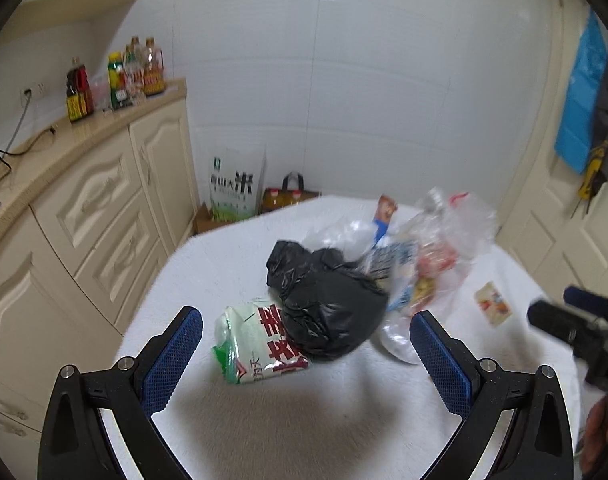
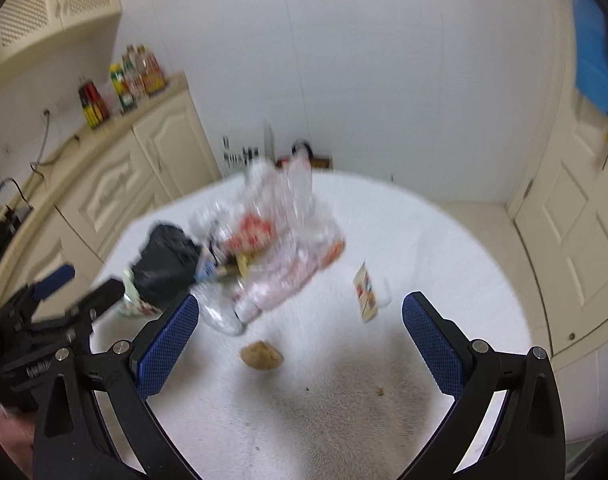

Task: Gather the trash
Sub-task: 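Grasp the black bag with the left tool while the right tool grasps a brown lump, then carry the black bag and lump with both tools toward the blue bin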

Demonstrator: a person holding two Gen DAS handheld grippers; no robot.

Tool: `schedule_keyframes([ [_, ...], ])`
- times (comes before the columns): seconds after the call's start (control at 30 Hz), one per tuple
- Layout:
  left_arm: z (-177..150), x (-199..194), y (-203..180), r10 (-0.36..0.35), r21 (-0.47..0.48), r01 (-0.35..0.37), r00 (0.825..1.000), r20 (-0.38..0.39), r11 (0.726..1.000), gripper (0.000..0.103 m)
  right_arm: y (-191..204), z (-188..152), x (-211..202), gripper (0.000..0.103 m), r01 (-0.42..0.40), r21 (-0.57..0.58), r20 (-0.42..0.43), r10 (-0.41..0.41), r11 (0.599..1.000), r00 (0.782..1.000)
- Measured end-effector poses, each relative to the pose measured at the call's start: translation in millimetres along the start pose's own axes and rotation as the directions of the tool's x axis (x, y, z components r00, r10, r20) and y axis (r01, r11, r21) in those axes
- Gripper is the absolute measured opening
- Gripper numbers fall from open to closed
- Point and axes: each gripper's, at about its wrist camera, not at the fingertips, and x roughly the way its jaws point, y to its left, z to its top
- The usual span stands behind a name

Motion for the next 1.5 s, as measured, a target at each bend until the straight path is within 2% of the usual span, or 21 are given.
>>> schedule_keyframes([
  [0.2,30,70,-5,-0.008,0.001,0.009,0.998,-0.056,1.000,0.102,5,-19,40,0.103,-0.015,-0.028,-0.099,0.012,0.999,0.995],
  [0.3,39,96,-8,-0.044,-0.013,0.043,0.997,-0.060,0.999,0.102,13,-30,55,0.094,-0.040,-0.054,-0.141,0.032,0.998,0.989],
  [0.37,43,109,-14,-0.074,-0.018,0.073,0.995,-0.064,0.997,0.101,18,-36,65,0.081,-0.053,-0.074,-0.164,0.040,0.996,0.986],
  [0.4,45,115,-16,-0.090,-0.016,0.089,0.994,-0.069,0.996,0.092,20,-38,69,0.076,-0.053,-0.086,-0.176,0.038,0.995,0.984],
  [0.43,47,120,-19,-0.112,-0.015,0.111,0.991,-0.075,0.994,0.079,22,-40,73,0.063,-0.052,-0.099,-0.187,0.033,0.994,0.982],
  [0.47,50,126,-21,-0.130,-0.016,0.129,0.988,-0.088,0.992,0.078,24,-43,76,0.056,-0.054,-0.109,-0.196,0.032,0.993,0.980],
  [0.5,52,131,-24,-0.128,-0.013,0.127,0.988,-0.085,0.992,0.077,26,-45,76,0.055,-0.047,-0.122,-0.186,0.024,0.991,0.982],
  [0.57,56,137,-25,-0.131,-0.010,0.130,0.988,-0.079,0.991,0.074,29,-49,75,0.041,-0.057,-0.144,-0.179,0.030,0.988,0.983],
  [0.63,61,143,-24,-0.148,-0.031,0.146,0.986,-0.080,0.989,0.070,32,-52,74,0.036,-0.065,-0.152,-0.173,0.038,0.986,0.984],
  [0.8,74,150,-26,-0.155,-0.051,0.152,0.985,-0.073,0.987,0.068,26,-54,67,0.035,-0.088,-0.117,-0.172,0.067,0.989,0.983],
  [1.03,76,128,-21,-0.136,-0.055,0.135,0.991,-0.005,0.989,0.068,9,-59,42,0.035,-0.106,-0.078,-0.146,0.094,0.991,0.985],
  [1.27,56,82,-45,-0.137,-0.022,0.139,0.988,0.071,0.990,0.068,-10,-64,8,0.035,-0.121,-0.047,-0.097,0.116,0.992,0.989],
  [1.5,33,30,-78,-0.165,0.033,0.162,0.976,0.142,0.986,0.068,-30,-67,-32,0.036,-0.127,0.002,-0.025,0.127,0.992,0.992],
])
